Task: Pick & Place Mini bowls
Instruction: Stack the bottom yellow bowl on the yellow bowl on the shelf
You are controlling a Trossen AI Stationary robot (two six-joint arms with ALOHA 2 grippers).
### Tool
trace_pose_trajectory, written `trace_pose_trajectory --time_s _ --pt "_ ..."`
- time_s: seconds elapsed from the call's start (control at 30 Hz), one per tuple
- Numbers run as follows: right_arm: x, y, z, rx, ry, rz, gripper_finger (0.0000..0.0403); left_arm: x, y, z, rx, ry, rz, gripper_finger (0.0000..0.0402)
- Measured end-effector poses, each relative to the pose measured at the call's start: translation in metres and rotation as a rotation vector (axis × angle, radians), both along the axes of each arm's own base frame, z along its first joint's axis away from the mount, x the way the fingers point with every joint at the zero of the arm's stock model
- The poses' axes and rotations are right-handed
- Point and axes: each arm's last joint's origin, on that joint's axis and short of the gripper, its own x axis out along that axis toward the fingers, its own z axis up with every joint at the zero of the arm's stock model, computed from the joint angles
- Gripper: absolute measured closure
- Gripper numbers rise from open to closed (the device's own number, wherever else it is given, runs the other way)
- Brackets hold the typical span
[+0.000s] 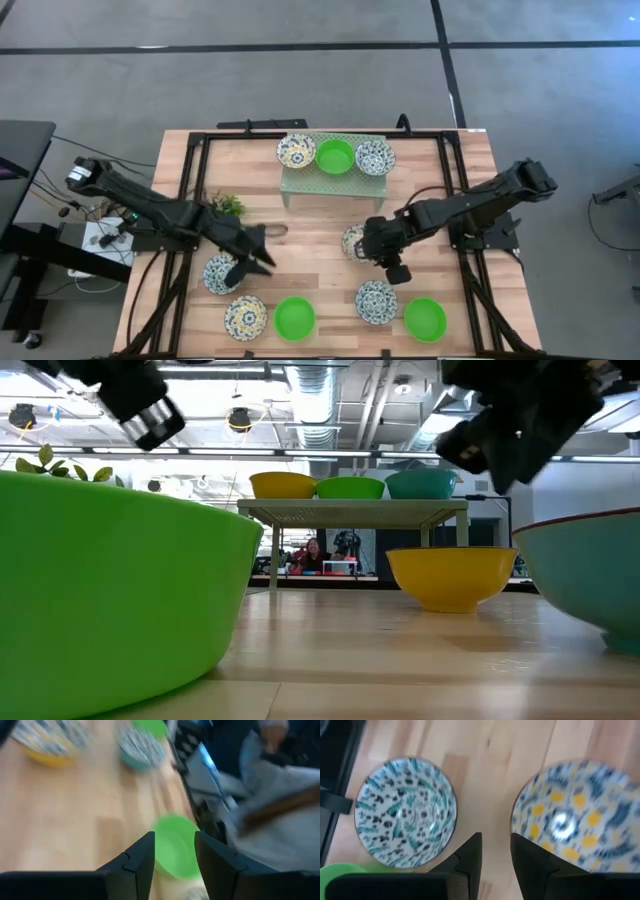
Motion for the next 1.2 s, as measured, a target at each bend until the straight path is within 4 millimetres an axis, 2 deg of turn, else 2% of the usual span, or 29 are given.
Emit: trace_pose_trajectory --time_s 0.17,0.27,0.4,0.63,0.87,1.2 --pt "-0.004 -0.005 0.000 0.026 -0.250 0.050 0.0305 0.004 -0.024 -0.023 -0.027 0.147 -0.141 0.0262" --pt "-0.006 -0.005 -0.003 0.026 -0.348 0.082 0.0305 0.006 -0.029 -0.032 -0.013 0.184 -0.186 0.0265" --pt "-0.008 -0.006 -0.004 0.012 -0.333 0.099 0.0305 0.007 -0.030 -0.039 -0.008 0.228 -0.197 0.0276" --pt "-0.008 -0.006 -0.003 0.024 -0.335 0.088 0.0305 -0.002 -0.033 -0.058 0.065 0.408 -0.215 0.0295" --pt "-0.008 -0.006 -0.004 0.023 -0.326 0.088 0.0305 -0.005 -0.043 -0.075 0.131 0.481 -0.221 0.0291" --pt "-0.008 -0.006 -0.004 0.024 -0.324 0.087 0.0305 -0.005 -0.043 -0.075 0.127 0.483 -0.201 0.0280"
